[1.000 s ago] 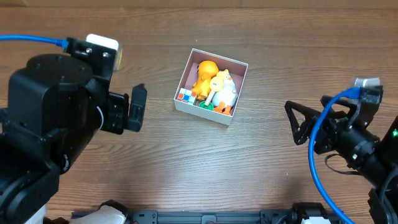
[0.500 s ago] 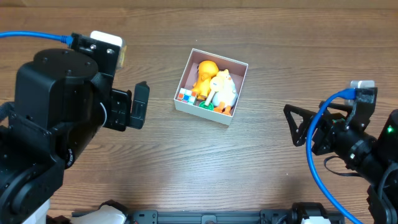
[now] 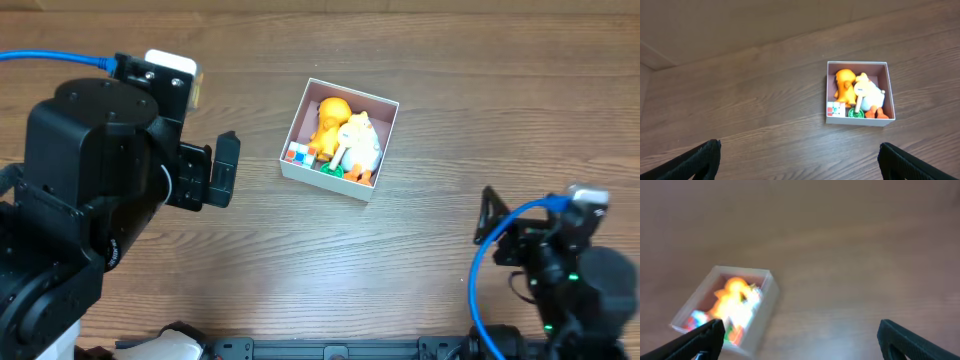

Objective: Pack container

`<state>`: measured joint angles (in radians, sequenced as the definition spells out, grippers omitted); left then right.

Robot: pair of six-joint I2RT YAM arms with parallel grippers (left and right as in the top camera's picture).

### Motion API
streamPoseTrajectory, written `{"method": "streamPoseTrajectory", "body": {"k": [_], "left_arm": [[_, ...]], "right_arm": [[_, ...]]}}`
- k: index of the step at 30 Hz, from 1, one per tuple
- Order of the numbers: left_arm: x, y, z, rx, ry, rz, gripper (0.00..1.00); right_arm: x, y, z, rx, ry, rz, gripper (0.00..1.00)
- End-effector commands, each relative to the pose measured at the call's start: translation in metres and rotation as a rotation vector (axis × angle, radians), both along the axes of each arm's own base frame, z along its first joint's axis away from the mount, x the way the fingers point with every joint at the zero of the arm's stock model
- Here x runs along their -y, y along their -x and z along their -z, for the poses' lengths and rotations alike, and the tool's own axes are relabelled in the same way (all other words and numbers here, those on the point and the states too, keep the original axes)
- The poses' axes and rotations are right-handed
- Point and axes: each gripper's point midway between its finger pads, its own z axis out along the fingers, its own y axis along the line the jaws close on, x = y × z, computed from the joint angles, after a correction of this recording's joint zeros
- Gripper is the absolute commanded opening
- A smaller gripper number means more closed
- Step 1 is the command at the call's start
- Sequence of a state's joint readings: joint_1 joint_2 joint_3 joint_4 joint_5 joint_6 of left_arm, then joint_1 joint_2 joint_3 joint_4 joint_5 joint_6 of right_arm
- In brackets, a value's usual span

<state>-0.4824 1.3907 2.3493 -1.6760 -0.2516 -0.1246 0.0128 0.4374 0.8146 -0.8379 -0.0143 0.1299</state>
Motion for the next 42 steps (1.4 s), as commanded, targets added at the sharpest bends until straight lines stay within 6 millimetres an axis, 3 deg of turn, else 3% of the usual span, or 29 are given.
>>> {"method": "streamPoseTrajectory", "body": {"k": [1, 3, 10, 17, 42], "left_arm": [[-0.003, -0.002, -0.001, 0.006, 0.002, -0.022, 1.0], [-0.003, -0.002, -0.001, 0.006, 0.002, -0.022, 1.0], [-0.003, -0.002, -0.001, 0.006, 0.002, -0.022, 1.0], [-0.003, -0.002, -0.001, 0.006, 0.002, -0.022, 1.0], [-0.003, -0.003, -0.001, 0.005, 0.001, -0.022, 1.0]], "right_arm": [[0.007, 0.006, 0.053, -0.035, 0.019, 0.034, 1.0], [0.006, 0.008, 0.074, -0.031, 0.015, 0.027, 1.0], [0.005, 0.013, 0.119, -0.018, 0.014, 0.025, 1.0], [0.004, 0.0, 0.154, 0.002, 0.011, 0.021, 1.0], [0.004, -0.005, 0.155, 0.026, 0.011, 0.02, 1.0]]}}
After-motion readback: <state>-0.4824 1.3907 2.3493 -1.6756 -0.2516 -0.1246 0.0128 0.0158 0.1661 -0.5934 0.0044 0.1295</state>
